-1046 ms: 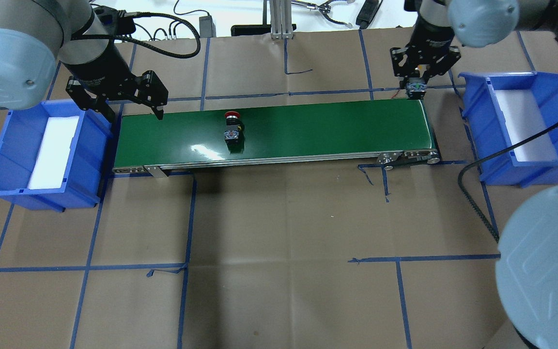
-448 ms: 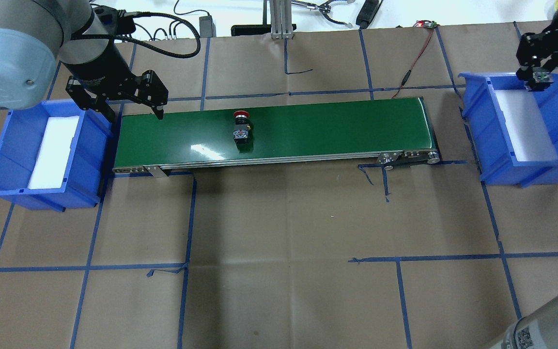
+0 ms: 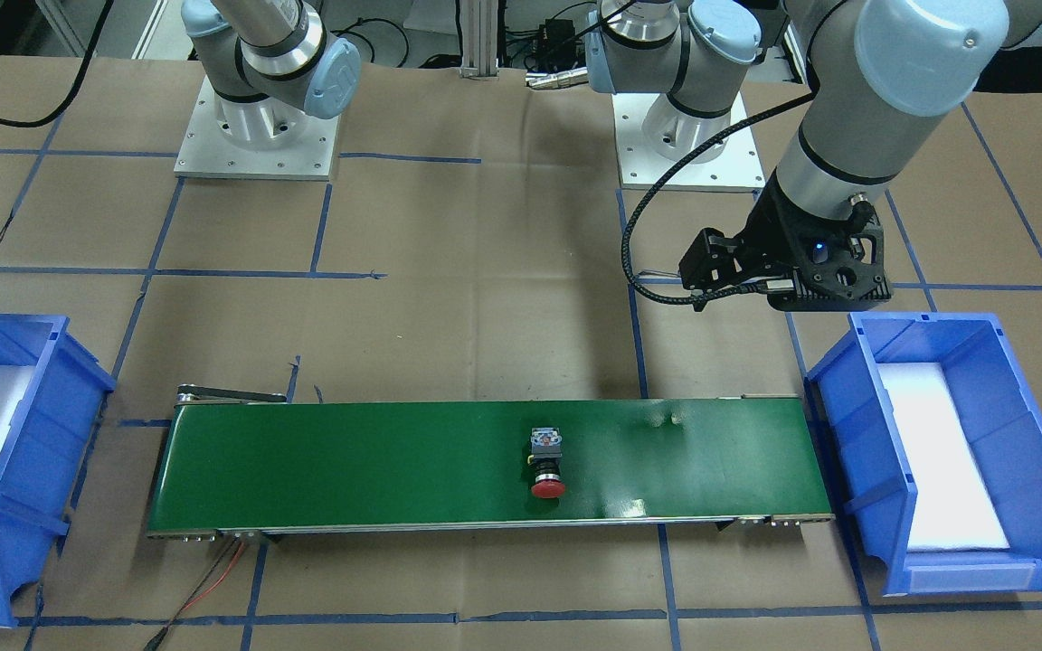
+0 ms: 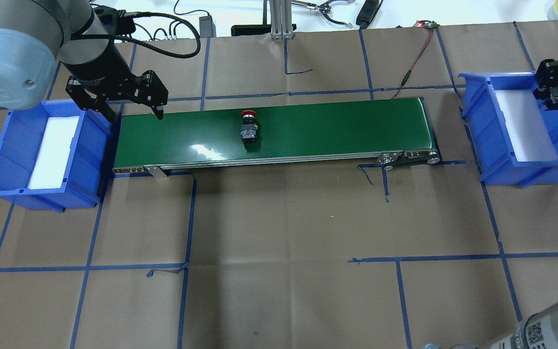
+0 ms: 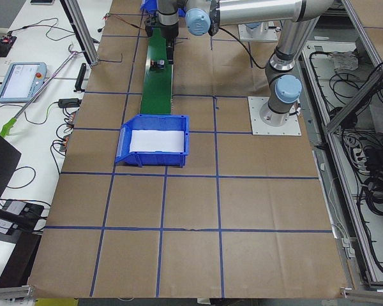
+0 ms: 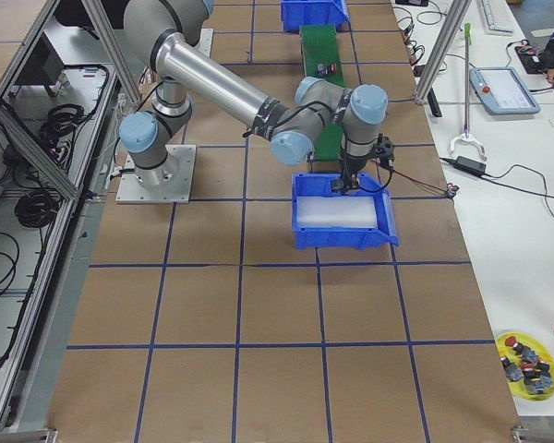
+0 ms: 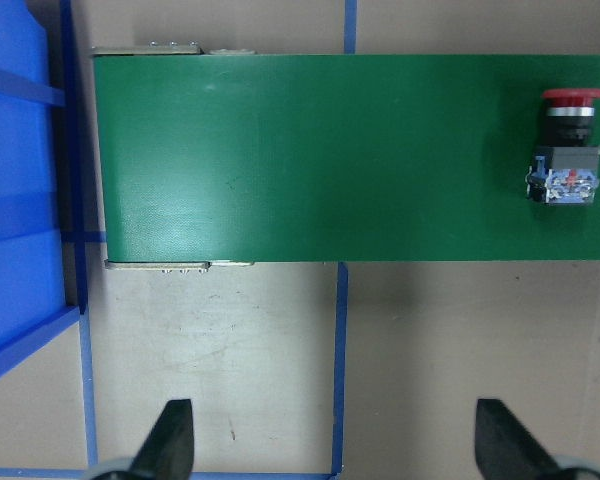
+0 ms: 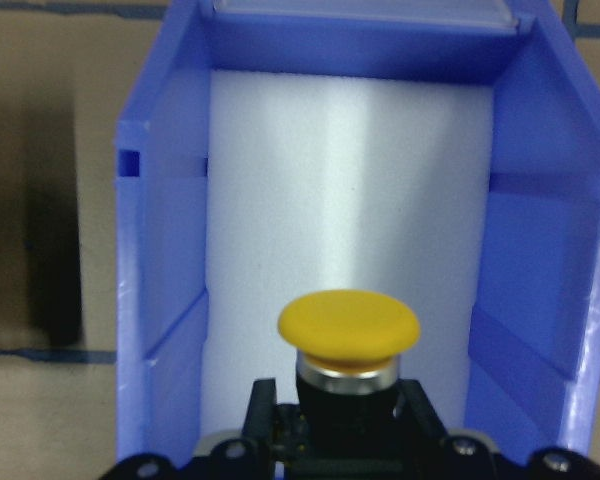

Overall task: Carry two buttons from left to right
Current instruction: 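Carry the yellow button into the empty blue bin and lower it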

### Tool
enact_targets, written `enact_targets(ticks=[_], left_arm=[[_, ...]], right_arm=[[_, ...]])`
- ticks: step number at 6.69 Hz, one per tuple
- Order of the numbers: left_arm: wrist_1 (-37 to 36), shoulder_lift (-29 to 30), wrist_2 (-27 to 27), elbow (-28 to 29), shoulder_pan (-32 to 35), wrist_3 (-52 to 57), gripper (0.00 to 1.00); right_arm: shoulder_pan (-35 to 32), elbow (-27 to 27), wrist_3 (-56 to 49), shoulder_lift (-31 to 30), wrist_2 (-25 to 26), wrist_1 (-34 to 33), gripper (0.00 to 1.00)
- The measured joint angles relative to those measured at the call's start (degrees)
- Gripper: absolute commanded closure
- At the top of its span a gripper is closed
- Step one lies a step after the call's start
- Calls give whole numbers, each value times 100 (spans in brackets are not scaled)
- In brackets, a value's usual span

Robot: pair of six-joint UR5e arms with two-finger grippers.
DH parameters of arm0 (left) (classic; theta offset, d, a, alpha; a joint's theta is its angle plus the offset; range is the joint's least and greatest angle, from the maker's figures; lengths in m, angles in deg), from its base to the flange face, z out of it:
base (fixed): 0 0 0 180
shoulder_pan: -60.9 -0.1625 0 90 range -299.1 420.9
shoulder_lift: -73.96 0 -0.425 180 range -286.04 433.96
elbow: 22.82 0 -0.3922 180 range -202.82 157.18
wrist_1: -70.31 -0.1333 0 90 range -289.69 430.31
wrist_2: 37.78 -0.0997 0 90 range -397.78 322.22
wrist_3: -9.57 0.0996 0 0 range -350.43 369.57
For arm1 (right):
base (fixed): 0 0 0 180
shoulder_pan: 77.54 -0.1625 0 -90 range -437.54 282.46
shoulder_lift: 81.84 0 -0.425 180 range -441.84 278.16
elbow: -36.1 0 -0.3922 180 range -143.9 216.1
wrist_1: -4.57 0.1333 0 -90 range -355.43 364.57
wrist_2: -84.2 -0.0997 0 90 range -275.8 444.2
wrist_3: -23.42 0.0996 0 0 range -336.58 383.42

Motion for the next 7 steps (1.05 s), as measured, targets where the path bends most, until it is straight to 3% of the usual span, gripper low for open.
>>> enact_targets(ticks=[3,6,7], left_arm=[[0,0,-2,0,0,0,0],[0,0,0,0,0,-6,0],[0,0,0,0,0,-8,0]], right_arm=[[243,-1294,-379,-17,-1,-1548,97],[254,-1638,-451,220,61,-1969,93],[254,-1668,-455,257,83,-1980,56]])
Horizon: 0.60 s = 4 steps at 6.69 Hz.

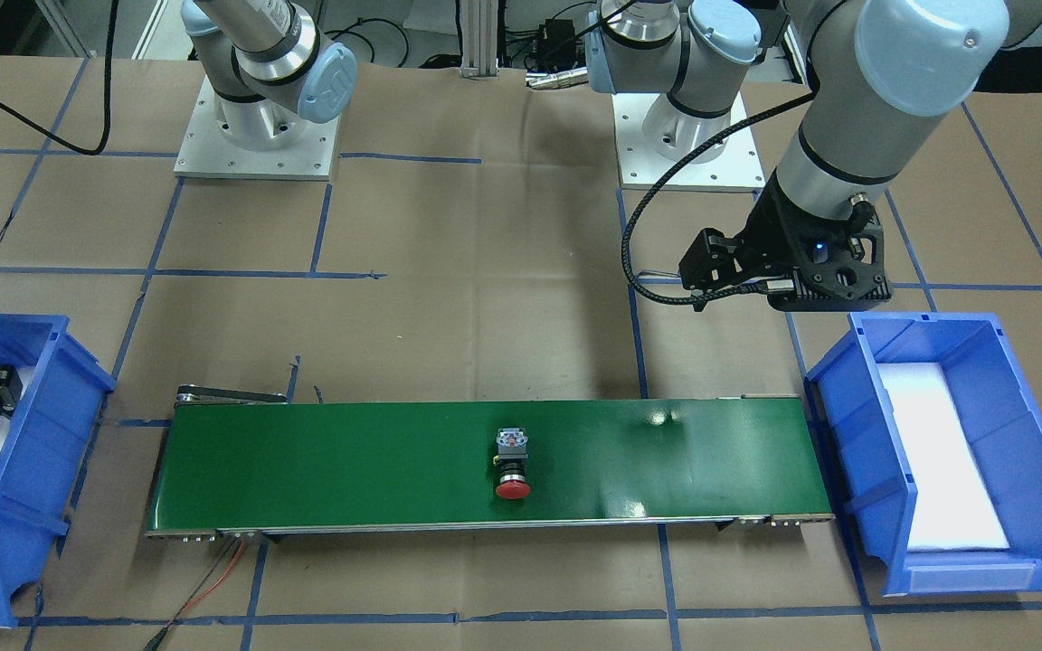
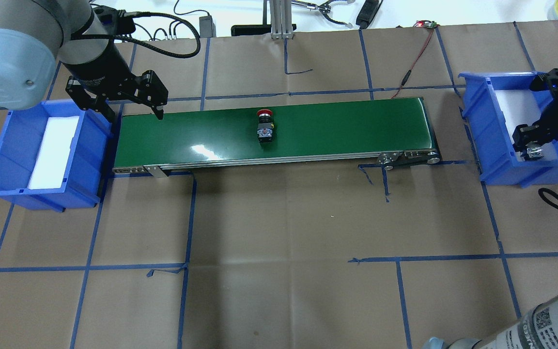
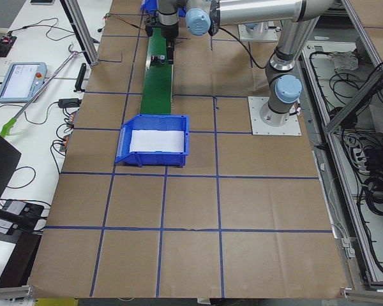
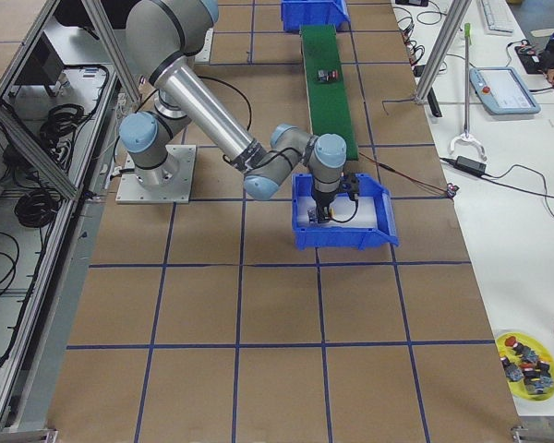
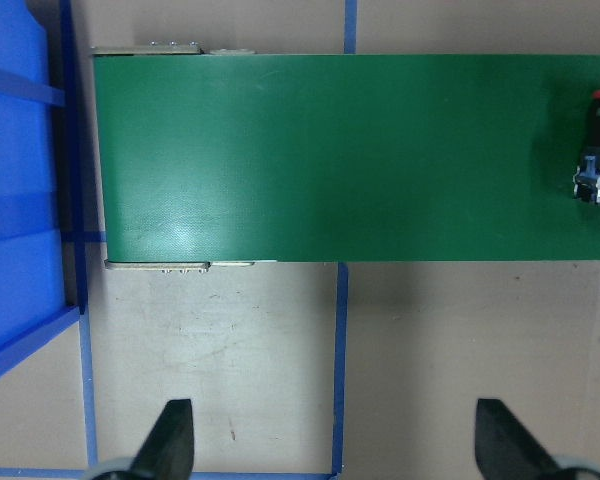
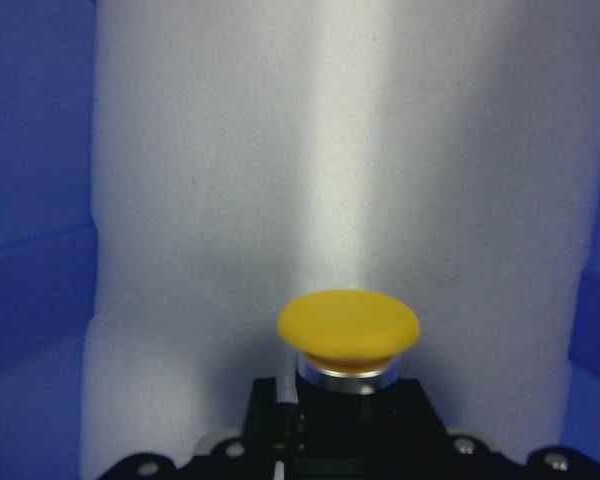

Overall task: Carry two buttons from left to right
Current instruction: 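Carry the yellow button into the empty blue bin and lower it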

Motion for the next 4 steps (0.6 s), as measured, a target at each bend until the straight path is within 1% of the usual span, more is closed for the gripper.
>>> enact_targets(ticks=[1,4], left_arm=[[0,0,0,0,0,-1,0],[0,0,6,0,0,-1,0]], right_arm=[[0,-9,-1,13,55,-1,3],[0,-9,14,19,132,8,3]])
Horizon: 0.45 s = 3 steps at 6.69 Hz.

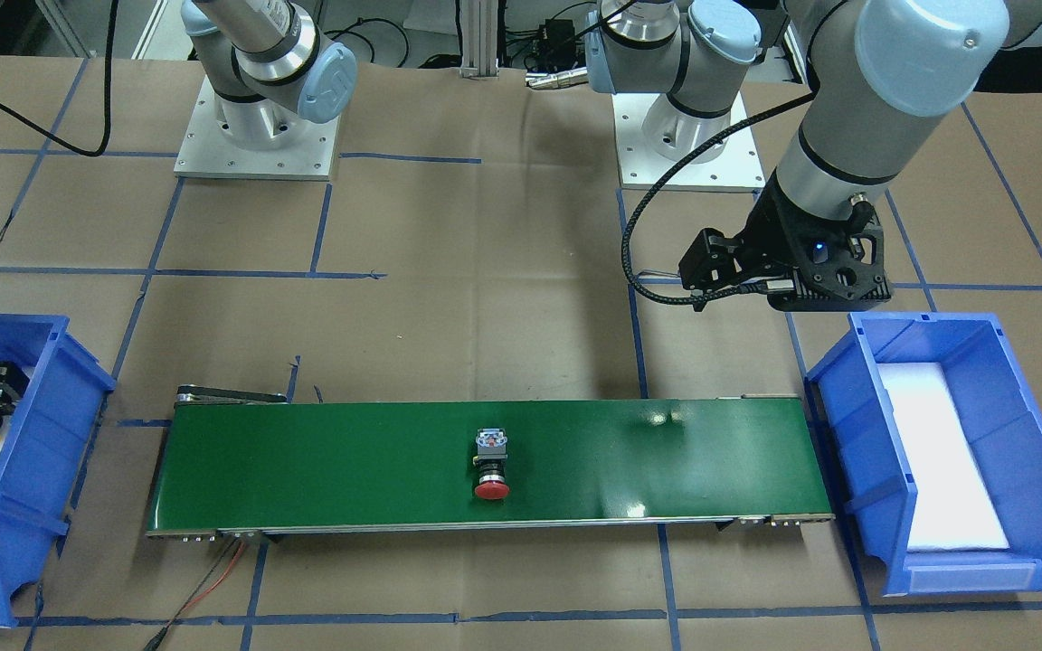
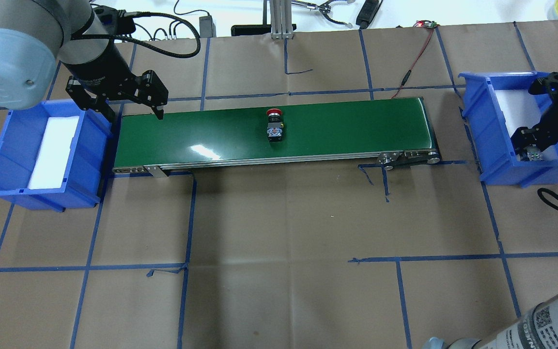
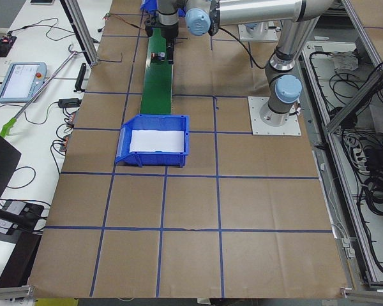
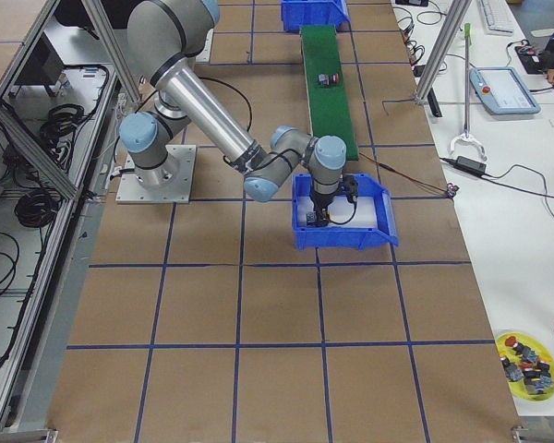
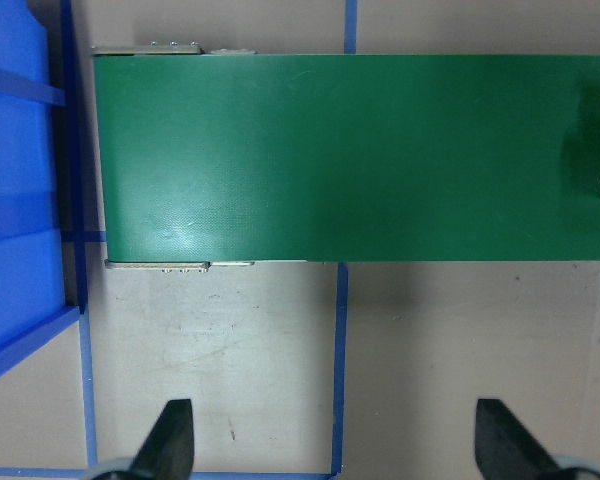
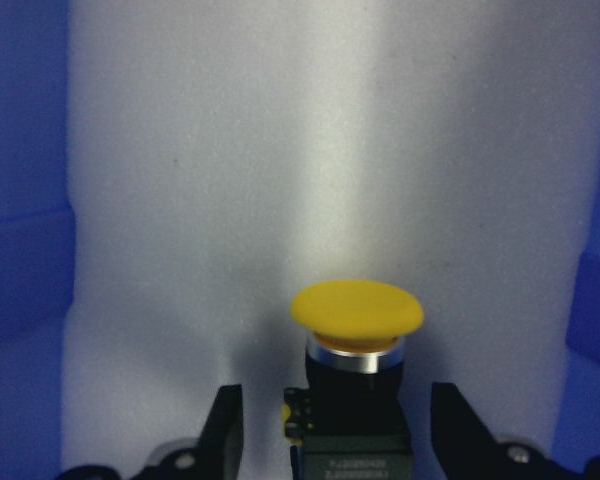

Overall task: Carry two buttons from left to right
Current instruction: 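Carry the yellow button into the empty blue bin and lower it, then open the right gripper to release the yellow button in the bin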

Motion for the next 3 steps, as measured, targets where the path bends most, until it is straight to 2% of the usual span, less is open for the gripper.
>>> enact_targets(ticks=[3], left_arm=[[0,0,3,0,0,0,0]], right_arm=[[-18,95,49,-135,21,27,1]])
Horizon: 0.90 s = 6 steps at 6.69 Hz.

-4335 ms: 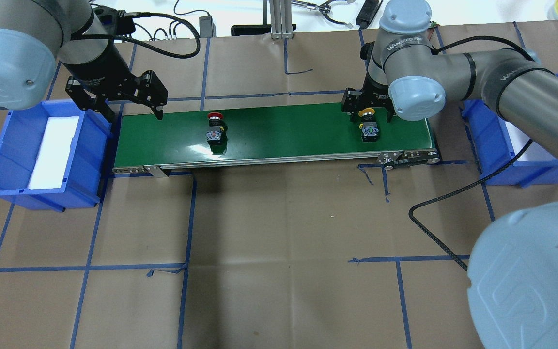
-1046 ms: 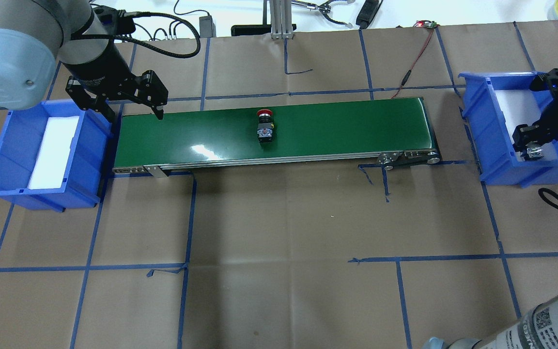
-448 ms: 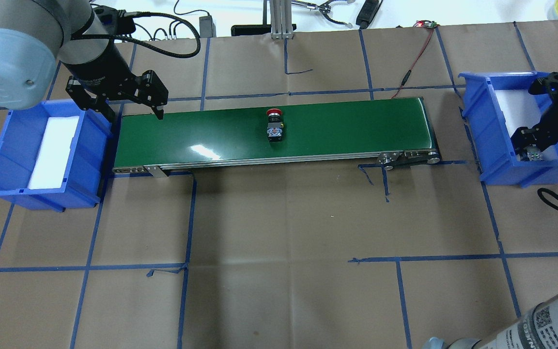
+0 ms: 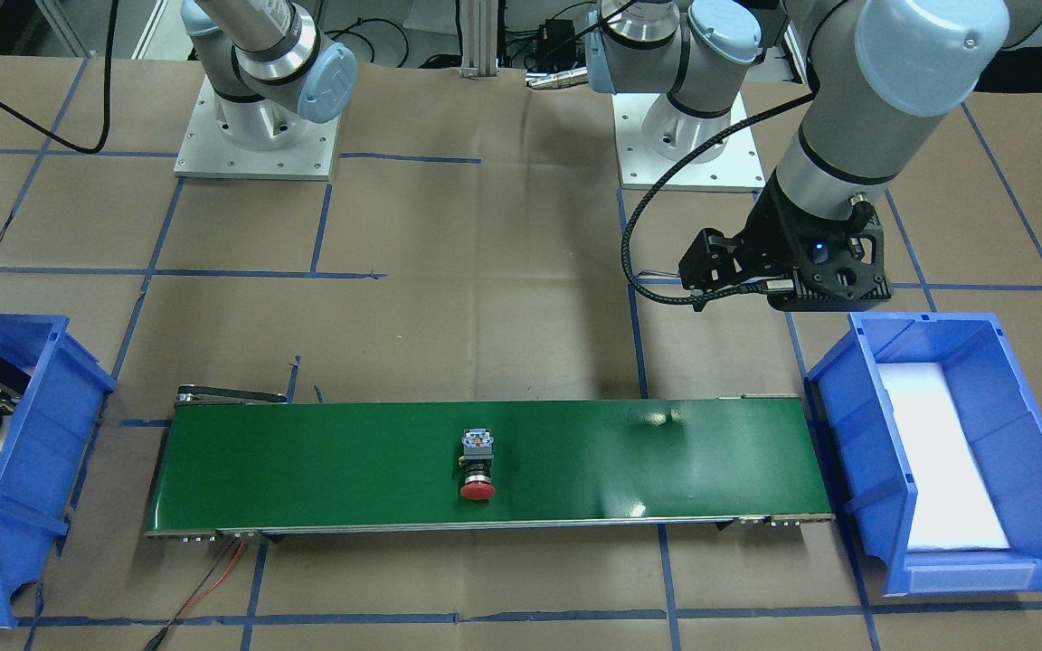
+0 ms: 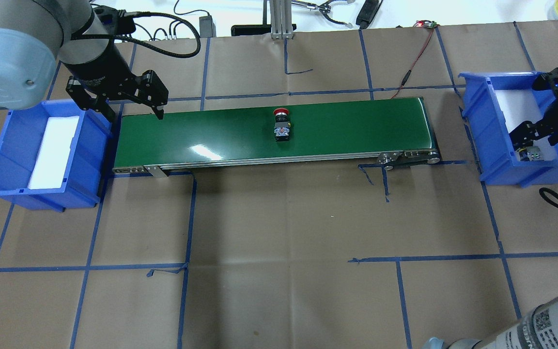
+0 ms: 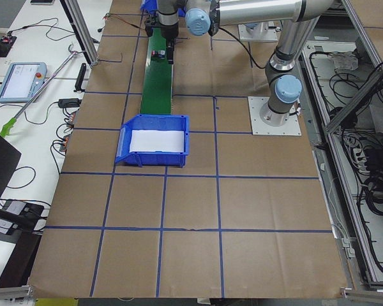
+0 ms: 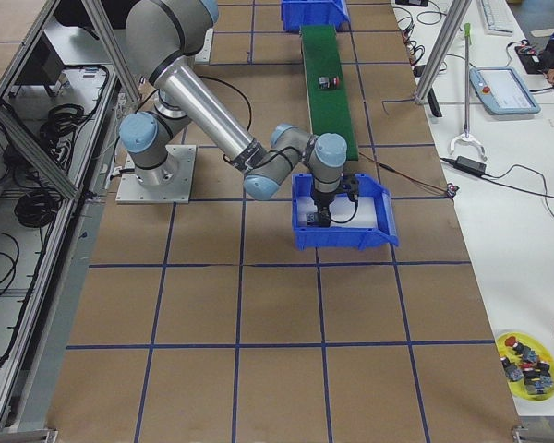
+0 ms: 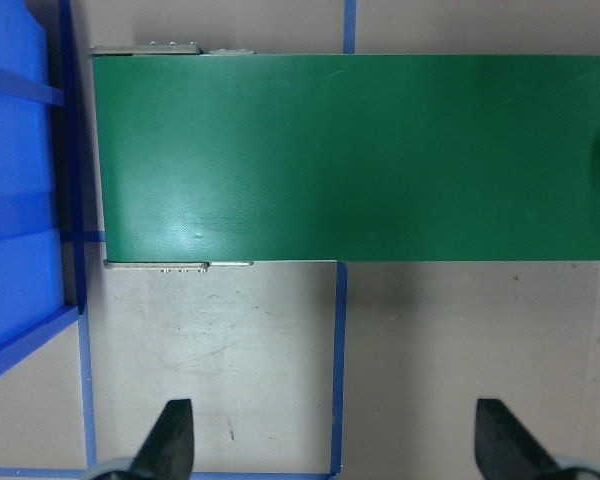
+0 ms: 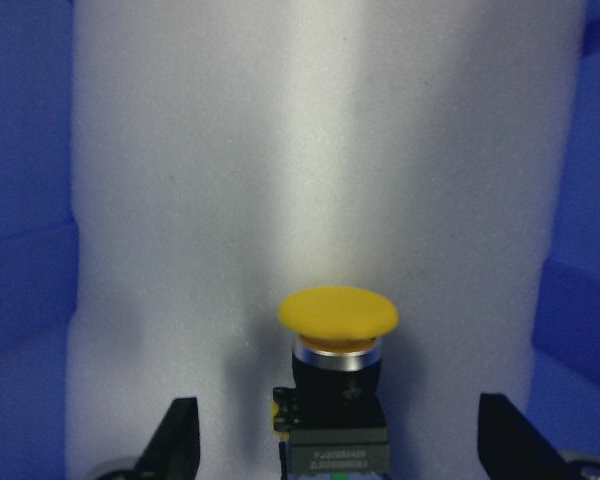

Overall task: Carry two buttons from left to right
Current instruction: 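Open the right gripper to release the yellow button in the bin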

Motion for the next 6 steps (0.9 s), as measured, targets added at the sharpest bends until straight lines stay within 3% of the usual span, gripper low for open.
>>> enact_targets(ticks=[3,6], left_arm=[[0,2,0,0,0,0,0],[-38,8,8,0,0,0,0]], right_arm=[[-396,459,421,-610,20,188,1],[-1146,1281,1715,-1119,-1,1658,0]])
